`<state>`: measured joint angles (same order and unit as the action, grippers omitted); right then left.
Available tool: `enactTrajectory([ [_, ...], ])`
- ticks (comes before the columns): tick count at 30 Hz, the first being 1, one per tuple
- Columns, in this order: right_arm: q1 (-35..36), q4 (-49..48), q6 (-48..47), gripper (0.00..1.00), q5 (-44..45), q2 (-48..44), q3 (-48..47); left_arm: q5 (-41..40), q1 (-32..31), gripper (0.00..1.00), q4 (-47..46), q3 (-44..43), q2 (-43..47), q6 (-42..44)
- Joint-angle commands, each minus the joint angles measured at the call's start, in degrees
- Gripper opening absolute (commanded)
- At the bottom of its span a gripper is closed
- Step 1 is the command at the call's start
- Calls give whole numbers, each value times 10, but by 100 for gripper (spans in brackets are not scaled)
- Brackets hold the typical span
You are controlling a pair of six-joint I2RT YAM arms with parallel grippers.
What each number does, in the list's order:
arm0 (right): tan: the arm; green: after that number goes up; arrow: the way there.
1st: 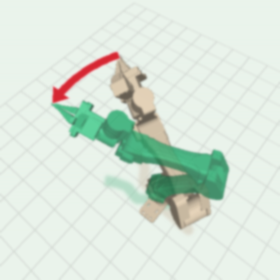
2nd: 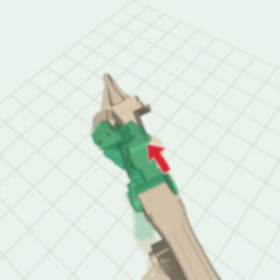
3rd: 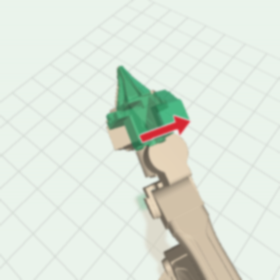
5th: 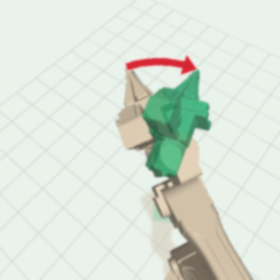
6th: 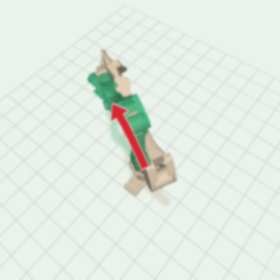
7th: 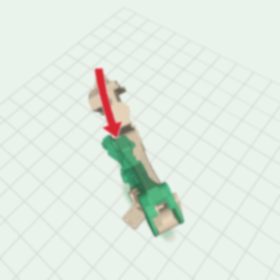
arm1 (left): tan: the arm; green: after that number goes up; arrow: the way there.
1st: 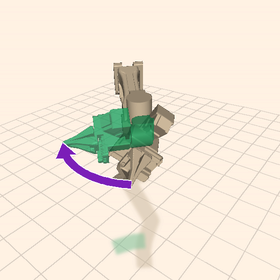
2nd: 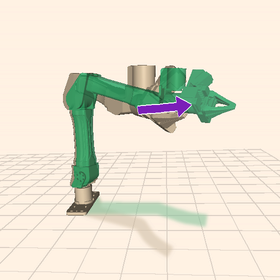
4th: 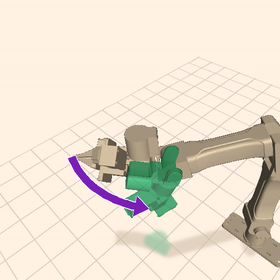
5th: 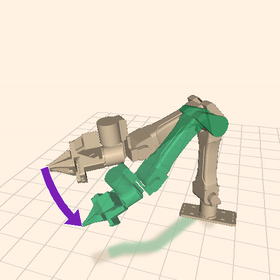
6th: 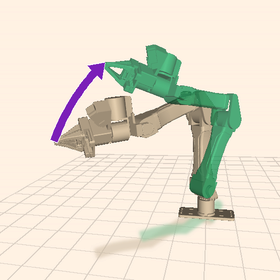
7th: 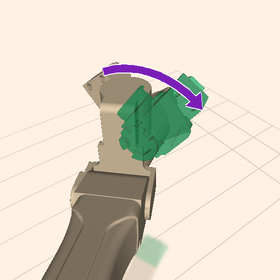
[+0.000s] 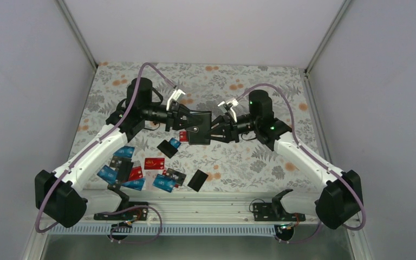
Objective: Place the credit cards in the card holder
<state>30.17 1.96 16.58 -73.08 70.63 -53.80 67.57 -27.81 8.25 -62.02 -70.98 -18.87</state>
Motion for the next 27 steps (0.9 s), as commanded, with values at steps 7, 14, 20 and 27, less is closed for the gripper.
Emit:
enactTrajectory([
  [7,21,5,-9,6,15,22,-23,-9,-16,5,-28,-11,0,-7],
  [14,20,61,18,4,141,22,-37,-190,-16,71,44,-20,22,30],
  [20,20,130,82,4,300,41,-51,-426,-29,97,98,-20,41,67],
  [27,20,159,117,4,353,63,-51,-619,-96,94,100,5,45,75],
])
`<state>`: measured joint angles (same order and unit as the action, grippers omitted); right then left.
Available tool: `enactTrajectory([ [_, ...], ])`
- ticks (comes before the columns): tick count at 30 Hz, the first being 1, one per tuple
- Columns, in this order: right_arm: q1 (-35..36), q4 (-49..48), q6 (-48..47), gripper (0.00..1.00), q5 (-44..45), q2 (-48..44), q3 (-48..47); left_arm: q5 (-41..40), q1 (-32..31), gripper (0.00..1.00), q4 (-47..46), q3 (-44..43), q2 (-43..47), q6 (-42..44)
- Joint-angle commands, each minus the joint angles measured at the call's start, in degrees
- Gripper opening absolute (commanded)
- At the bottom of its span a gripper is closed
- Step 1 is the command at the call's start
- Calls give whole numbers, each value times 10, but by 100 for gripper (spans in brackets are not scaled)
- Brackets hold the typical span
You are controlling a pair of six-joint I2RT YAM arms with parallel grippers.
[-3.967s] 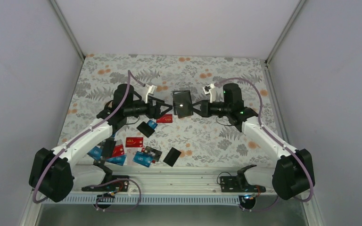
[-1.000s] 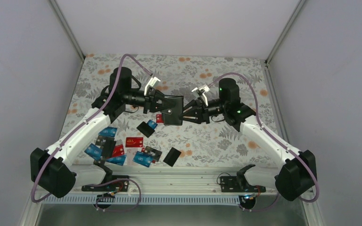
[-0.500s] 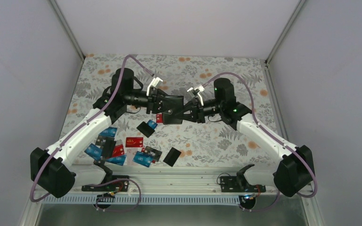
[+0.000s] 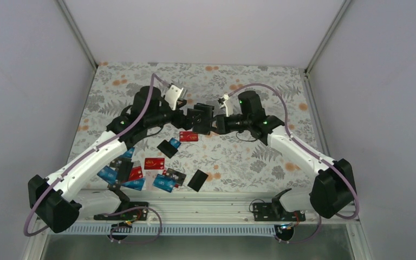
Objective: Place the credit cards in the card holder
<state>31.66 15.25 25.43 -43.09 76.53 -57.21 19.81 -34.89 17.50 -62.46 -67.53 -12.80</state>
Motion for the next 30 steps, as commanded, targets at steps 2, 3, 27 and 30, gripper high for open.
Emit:
enactTrajectory([
  [2,6,27,28,4,51,6,-22,-153,-32,92,11,14,0,14],
  [3,5,28,27,4,49,7,-25,-159,-36,92,14,14,-5,14],
  [27,5,38,8,4,36,12,-35,-333,-76,83,39,27,-114,-19],
  [30,6,35,7,4,24,15,-32,-345,-76,82,35,25,-121,-21],
])
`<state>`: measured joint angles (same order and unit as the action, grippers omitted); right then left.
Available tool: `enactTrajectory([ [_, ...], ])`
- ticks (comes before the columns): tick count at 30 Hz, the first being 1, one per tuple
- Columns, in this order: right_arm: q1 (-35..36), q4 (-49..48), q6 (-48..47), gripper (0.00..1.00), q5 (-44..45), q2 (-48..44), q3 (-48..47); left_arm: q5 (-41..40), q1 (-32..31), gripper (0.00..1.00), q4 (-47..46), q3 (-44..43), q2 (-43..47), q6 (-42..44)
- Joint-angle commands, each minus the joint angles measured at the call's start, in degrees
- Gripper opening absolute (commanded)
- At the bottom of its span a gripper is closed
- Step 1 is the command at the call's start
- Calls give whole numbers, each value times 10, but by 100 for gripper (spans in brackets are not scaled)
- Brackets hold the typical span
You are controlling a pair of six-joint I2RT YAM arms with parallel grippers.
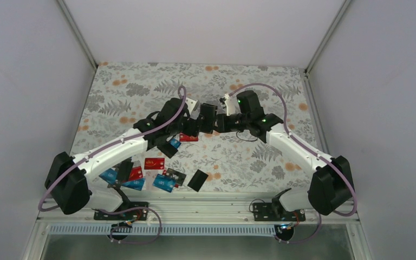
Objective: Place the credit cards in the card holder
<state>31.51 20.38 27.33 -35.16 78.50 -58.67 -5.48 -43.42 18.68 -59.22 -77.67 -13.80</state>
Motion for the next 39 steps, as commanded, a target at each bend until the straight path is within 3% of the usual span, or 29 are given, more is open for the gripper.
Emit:
enactTrajectory([
  [1,7,-17,-12,4,-58,-4,-17,-93,9,81,21,-8,-19,-10],
  [14,7,-17,-12,4,-65,2,-12,-109,16,79,11,-56,-58,-2],
  [17,5,-7,-12,4,-57,0,-16,-98,48,79,-6,-63,-72,19],
  [21,-2,8,-18,4,-38,-4,-22,-81,151,74,-3,-62,-92,0],
  [24,-16,25,-21,4,-14,-6,-23,-68,167,73,-9,-38,-56,-15],
  [30,-48,7,-15,4,-31,-9,-7,74,167,75,-43,36,55,-9],
  [34,-63,-5,-20,4,-61,-3,-11,234,167,82,-78,81,139,17],
  [39,-68,-8,-41,4,-101,5,-27,346,166,85,-114,94,157,11],
])
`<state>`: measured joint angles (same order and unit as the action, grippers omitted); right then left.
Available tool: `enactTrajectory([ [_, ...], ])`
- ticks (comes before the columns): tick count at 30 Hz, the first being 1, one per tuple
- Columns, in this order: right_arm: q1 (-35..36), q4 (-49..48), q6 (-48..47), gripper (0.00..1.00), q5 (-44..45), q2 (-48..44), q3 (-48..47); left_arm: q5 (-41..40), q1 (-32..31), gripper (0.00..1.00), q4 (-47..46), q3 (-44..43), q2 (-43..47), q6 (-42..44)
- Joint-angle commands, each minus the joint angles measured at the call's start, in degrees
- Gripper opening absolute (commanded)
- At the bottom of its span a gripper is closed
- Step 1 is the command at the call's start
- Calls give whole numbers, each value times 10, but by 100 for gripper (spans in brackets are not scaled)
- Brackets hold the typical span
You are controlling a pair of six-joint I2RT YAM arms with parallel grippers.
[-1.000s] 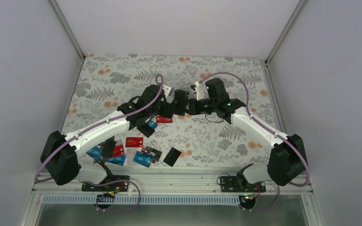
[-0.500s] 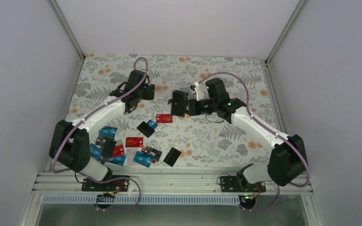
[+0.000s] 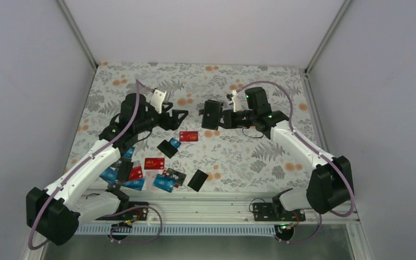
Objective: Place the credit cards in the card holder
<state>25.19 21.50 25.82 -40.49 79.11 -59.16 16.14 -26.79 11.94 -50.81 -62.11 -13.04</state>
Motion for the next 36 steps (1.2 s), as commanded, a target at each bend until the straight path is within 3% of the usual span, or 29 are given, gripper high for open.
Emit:
enactTrajectory([
  [1,-5,-18,-29,4,-56,-2,-25,142,-4,85,-54,9,-2,2],
  [4,-5,-17,-37,4,-72,-8,-28,144,-18,83,-64,-1,-24,-1],
  [14,-5,-3,-51,4,-76,-28,-27,87,-66,59,-72,-47,-120,-3],
  [15,-5,-4,-53,4,-79,-31,-25,77,-66,50,-82,-44,-123,-8],
  [27,-5,-3,-62,4,-91,-37,-18,19,-67,34,-91,-48,-133,-12],
  [36,-5,-8,-47,4,-57,-28,3,48,-67,7,-132,-37,-143,-17],
])
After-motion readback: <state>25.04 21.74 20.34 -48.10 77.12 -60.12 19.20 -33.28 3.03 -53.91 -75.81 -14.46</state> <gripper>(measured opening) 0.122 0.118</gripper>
